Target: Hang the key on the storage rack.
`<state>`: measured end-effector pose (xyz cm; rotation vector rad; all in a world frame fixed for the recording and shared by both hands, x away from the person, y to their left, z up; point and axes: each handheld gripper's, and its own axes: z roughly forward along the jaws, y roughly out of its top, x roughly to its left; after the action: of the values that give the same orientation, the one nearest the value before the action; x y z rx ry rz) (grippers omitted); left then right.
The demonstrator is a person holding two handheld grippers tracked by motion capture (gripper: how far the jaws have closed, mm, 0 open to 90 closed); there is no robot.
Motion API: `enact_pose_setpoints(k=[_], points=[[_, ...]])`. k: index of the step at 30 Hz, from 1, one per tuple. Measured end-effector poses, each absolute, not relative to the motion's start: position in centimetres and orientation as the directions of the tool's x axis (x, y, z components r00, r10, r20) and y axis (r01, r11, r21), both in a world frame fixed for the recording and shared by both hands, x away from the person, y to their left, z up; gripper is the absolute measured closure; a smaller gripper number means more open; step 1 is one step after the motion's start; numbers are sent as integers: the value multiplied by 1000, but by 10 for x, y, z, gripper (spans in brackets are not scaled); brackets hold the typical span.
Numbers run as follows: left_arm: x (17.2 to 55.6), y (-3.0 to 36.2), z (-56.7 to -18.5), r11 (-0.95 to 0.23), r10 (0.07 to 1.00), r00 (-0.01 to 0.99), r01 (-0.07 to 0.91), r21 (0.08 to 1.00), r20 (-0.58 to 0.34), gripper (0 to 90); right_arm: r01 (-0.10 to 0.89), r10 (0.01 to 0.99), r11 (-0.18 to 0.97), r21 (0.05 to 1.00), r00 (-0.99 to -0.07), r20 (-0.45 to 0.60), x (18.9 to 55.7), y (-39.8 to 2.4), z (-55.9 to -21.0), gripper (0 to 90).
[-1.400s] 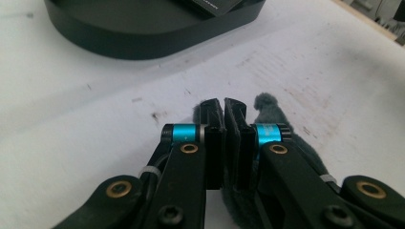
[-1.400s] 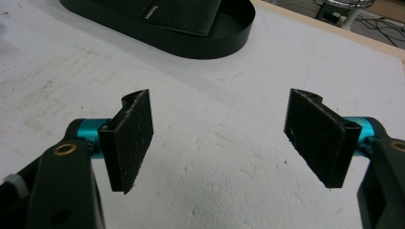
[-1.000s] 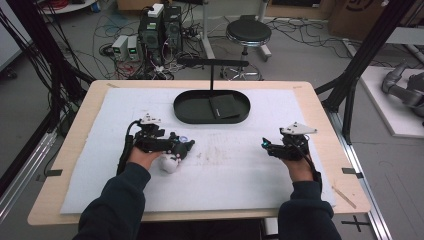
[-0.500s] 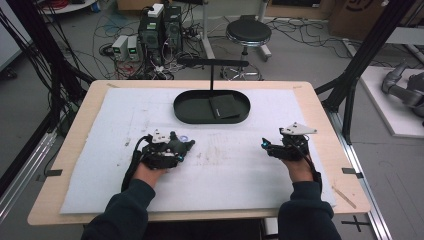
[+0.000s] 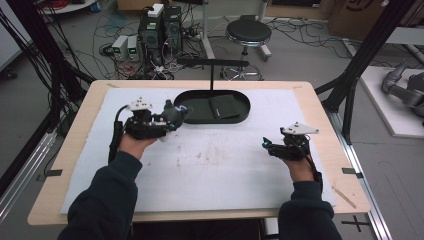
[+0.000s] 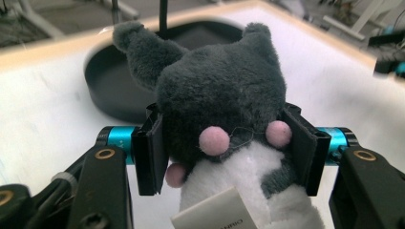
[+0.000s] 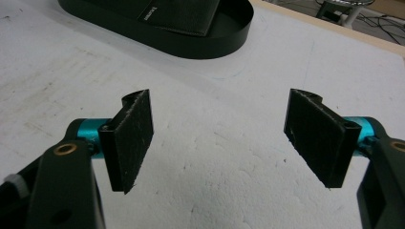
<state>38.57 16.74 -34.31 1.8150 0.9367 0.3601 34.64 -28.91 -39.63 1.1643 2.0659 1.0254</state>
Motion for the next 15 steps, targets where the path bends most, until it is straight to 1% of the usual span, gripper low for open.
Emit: enact_pose_setpoints(k=[8, 12, 15], points=[[425, 167, -315, -105, 720, 668, 368, 924, -185, 414, 445, 875, 325, 835, -477, -86, 347, -290, -396, 256], [448, 163, -302, -92, 721, 664, 375, 922, -198, 414, 447, 875, 317, 836, -479, -76, 348, -290, -396, 257], [467, 163, -295, -76, 728, 648, 403, 912, -225, 414, 446, 874, 316, 838, -480, -74, 348, -291, -396, 256]])
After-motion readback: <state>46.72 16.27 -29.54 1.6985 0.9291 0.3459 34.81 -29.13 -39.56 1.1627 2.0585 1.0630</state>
